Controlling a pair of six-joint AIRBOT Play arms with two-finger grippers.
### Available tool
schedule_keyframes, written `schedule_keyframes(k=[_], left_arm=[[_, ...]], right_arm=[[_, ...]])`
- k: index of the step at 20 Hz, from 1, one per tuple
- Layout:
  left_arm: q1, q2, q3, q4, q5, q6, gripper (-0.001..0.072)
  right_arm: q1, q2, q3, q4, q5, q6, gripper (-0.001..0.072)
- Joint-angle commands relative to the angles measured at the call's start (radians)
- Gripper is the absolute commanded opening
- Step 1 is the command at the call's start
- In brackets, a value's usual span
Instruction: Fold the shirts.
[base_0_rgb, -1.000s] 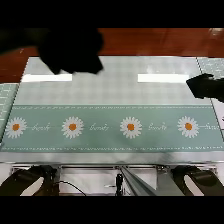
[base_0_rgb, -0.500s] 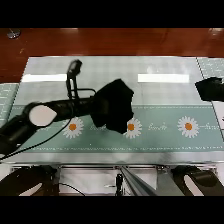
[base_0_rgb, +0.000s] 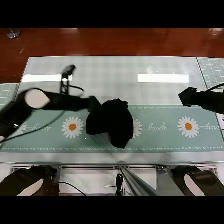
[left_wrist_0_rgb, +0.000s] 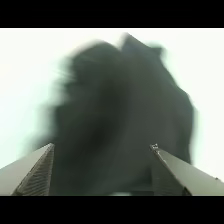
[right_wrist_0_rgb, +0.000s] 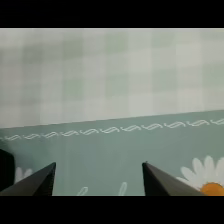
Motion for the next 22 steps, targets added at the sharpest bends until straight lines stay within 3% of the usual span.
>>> schedule_keyframes(k=[1,3,4,6,9,12,17,18,19,22], left_arm=[[0.311,0.069,0.039,0.150,-0.172,0.008,0.0703],[0.433,0.082,-0.065,0.026,-0.217,0.035,0.0703],[0.450,0.074,-0.138,-0.086,-0.242,0.105,0.0703],[0.411,0.043,-0.296,-0.317,-0.257,0.263,0.0703],[0.277,-0.029,-0.430,-0.497,-0.166,0.434,0.0702],[0.137,-0.108,-0.436,-0.546,-0.027,0.436,0.0702],[-0.004,-0.197,-0.354,-0.665,0.135,0.484,0.0693],[0.008,-0.197,-0.325,-0.663,0.143,0.489,0.0502],[0.032,-0.196,-0.299,-0.663,0.129,0.490,0.0034],[0.096,-0.194,-0.224,-0.663,0.060,0.492,0.0029]], right_arm=[[-0.177,-0.074,-0.035,-0.005,0.054,-0.049,0.0624],[-0.277,-0.073,-0.124,0.112,-0.004,-0.052,0.0623],[-0.289,-0.073,-0.187,0.232,-0.042,-0.092,0.0623],[-0.237,-0.074,-0.312,0.439,-0.121,-0.164,0.0623],[-0.090,-0.074,-0.389,0.484,-0.196,-0.171,0.0623],[-0.024,-0.074,-0.389,0.470,-0.226,-0.146,0.0623],[-0.024,-0.074,-0.389,0.492,-0.142,-0.165,0.0623],[-0.024,-0.074,-0.389,0.491,-0.104,-0.172,0.0623],[-0.024,-0.074,-0.389,0.493,-0.063,-0.184,0.0623],[0.046,-0.075,-0.404,0.505,-0.004,-0.197,0.0623]])
